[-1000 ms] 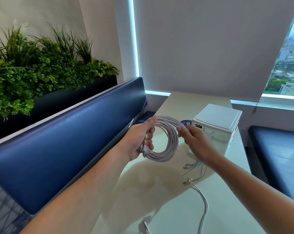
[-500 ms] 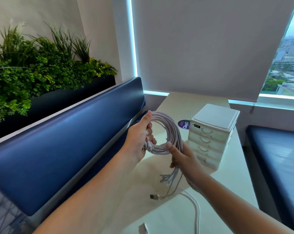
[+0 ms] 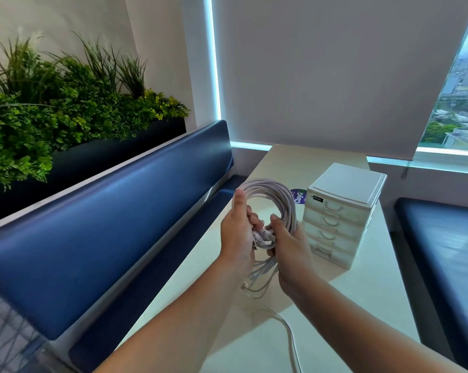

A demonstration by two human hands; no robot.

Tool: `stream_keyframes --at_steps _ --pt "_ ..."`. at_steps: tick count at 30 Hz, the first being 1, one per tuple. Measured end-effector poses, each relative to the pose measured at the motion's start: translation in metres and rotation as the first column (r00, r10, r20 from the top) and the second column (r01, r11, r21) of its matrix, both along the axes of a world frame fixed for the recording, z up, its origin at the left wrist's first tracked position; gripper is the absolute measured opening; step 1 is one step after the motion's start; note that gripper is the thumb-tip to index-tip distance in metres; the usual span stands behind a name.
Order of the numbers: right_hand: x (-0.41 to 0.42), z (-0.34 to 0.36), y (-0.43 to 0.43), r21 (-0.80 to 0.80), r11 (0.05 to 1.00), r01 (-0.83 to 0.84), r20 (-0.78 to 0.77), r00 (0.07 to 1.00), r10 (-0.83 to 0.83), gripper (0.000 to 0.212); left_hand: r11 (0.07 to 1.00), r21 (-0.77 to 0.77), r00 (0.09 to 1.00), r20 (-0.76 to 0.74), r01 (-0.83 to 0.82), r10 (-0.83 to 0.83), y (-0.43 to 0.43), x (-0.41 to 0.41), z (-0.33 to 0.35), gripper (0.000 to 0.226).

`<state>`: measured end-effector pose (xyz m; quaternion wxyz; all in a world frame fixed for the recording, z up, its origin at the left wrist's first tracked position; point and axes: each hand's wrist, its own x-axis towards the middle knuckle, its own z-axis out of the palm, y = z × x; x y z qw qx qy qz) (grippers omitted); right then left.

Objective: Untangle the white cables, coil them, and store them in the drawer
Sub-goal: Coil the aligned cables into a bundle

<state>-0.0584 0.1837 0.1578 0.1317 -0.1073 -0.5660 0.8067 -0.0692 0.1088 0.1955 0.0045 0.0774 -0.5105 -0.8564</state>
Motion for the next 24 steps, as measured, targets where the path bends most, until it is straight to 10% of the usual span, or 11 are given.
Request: stream_keyframes --at_steps 24 --pt "-0.026 0.008 0.043 0.284 0.927 -0.244 0.023 0.968 0.248 0.003 0.945 -0.013 0.936 0.149 0.325 -0.320 -0.025 -0.022 -0.003 0.013"
